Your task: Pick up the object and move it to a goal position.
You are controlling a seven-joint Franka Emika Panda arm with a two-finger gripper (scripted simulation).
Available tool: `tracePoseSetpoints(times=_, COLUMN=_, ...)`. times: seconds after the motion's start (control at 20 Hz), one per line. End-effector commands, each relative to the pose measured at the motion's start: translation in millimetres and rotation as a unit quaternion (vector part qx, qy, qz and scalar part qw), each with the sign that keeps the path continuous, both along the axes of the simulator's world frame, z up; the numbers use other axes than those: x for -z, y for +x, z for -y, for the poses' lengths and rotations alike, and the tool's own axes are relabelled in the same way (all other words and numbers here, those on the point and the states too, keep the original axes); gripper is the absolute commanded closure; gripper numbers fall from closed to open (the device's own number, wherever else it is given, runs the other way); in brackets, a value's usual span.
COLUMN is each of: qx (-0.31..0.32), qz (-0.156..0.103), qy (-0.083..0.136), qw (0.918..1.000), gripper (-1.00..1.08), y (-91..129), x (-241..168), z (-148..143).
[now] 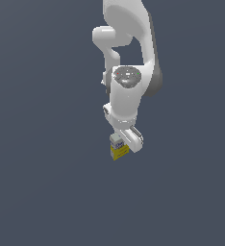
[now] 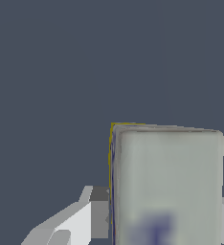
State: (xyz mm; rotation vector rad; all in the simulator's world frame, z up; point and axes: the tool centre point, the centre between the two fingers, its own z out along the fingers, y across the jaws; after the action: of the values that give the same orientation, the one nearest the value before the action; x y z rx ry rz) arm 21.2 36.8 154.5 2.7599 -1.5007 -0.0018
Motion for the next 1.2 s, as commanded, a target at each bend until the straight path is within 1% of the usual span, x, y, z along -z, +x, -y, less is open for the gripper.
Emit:
tracePoseSetpoints(times=0.0, qx=0.0, qz=0.0, qy=0.0, qw=1.0, gripper=1.08, y=-14, x=-1, z=11)
tracePoseSetpoints(times=0.3, qx=0.0, qz=0.0, qy=0.0, qw=1.0, gripper=1.08, y=-52, x=-4, z=42)
tracePoseSetpoints(times=0.8, qx=0.0, qz=0.0, qy=0.001, qw=1.0, gripper=1.08, y=-122, x=-9, z=99)
tracePoseSetpoints(times=1.15, qx=0.0, qz=0.0, qy=0.001, qw=1.0, gripper=1.08, y=-158, x=-12, z=131)
